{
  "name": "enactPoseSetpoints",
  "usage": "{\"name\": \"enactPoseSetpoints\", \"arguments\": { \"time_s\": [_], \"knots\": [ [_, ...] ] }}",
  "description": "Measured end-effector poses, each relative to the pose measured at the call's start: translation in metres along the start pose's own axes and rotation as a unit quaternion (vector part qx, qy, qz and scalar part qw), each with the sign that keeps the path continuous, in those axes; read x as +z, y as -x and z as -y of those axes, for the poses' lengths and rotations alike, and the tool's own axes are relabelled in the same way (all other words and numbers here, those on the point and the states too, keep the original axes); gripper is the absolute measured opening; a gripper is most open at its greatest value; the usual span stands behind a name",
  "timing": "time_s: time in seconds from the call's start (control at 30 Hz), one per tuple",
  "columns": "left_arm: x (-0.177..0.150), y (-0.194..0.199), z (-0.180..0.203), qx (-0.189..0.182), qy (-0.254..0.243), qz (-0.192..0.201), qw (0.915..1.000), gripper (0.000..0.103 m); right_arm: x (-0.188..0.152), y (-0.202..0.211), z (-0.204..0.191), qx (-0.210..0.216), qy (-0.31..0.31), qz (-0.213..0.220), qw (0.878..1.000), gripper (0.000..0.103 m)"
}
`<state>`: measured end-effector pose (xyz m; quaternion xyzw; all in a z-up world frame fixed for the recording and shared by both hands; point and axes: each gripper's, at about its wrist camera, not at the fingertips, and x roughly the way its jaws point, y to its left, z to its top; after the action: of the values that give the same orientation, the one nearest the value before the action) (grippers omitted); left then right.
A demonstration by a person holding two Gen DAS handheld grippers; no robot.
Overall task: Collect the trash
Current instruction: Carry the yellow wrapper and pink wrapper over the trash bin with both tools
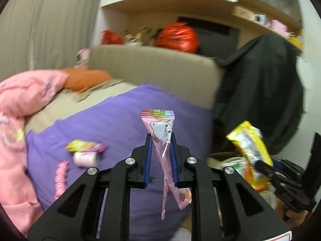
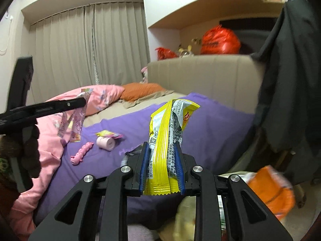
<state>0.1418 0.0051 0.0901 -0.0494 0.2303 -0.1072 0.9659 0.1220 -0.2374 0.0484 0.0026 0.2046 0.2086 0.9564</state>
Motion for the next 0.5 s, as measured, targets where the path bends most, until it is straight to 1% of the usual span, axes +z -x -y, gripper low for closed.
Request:
{"name": "enactPoseSetpoints", "arguments": {
  "time_s": [0.13,0.27,0.33,0.5],
  "knots": [
    [0.005,0.003,0.044,-0.051,-0.007,-0.002,0.9987,0.016,0.002,0.038,0.020,-0.032,0.010,0.014,0.999,0.024],
    [0.003,0.000,0.077,-0.075,-0.015,-0.003,0.9971,0.016,0.001,0.068,0.045,-0.050,0.002,0.021,0.999,0.024],
    [0.001,-0.005,0.093,-0.093,-0.013,-0.011,0.9955,0.016,0.000,0.082,0.061,-0.062,0.000,0.022,0.998,0.024],
    [-0.009,-0.028,0.131,-0.114,-0.029,-0.035,0.9924,0.016,-0.009,0.106,0.106,-0.095,-0.013,0.016,0.995,0.024]
  ]
}}
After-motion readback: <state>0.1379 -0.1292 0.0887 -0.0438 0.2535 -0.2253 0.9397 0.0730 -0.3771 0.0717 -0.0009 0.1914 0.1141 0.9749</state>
